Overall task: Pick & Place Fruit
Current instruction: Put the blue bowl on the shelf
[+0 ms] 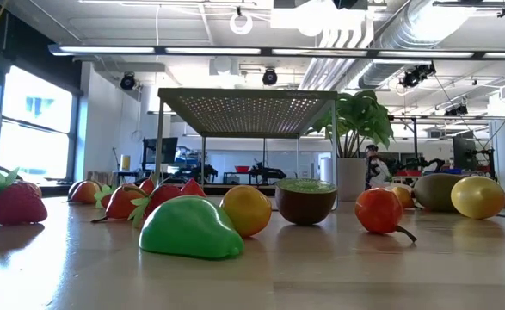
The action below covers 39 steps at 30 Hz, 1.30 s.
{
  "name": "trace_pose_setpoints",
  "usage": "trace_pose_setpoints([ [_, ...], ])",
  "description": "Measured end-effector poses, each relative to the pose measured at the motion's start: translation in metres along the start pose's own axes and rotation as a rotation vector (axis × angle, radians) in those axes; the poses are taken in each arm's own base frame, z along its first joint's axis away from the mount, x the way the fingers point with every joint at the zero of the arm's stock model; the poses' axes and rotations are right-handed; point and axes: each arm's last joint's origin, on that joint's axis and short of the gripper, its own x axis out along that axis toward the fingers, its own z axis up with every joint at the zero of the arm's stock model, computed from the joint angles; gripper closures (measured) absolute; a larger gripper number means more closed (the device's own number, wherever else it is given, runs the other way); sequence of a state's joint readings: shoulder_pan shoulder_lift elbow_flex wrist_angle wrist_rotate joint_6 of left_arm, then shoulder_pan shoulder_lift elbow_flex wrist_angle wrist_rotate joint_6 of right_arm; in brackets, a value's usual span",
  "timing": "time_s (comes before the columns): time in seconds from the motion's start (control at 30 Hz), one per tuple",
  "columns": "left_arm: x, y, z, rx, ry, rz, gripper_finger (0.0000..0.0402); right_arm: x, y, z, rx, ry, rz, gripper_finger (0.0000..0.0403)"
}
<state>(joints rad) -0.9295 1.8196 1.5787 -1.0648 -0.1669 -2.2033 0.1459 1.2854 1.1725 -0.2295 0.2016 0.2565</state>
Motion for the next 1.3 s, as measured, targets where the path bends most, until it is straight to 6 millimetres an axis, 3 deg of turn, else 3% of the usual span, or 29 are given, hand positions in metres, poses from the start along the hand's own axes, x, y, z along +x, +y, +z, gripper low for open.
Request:
trace_pose_setpoints([
  [0.43, 0.047, -0.006, -0.014, -0.024, -0.027, 0.037, 0.0165, 0.000, 0.000, 0.000, 0.000, 0.000, 0.000, 0.0399],
  [0.77, 0.056, -0.004, -0.015, -0.018, -0.033, 0.077, 0.0169, 0.000, 0.000, 0.000, 0.000, 0.000, 0.000, 0.0400],
  [0.87, 0.056, -0.004, -0.015, -0.016, -0.034, 0.083, 0.0191, 0.000, 0.000, 0.000, 0.000, 0.000, 0.000, 0.0399],
  [1.3, 0.055, -0.002, -0.013, 0.001, -0.056, 0.099, 0.0360, 0.000, 0.000, 0.000, -0.026, 0.000, 0.000, 0.0400],
])
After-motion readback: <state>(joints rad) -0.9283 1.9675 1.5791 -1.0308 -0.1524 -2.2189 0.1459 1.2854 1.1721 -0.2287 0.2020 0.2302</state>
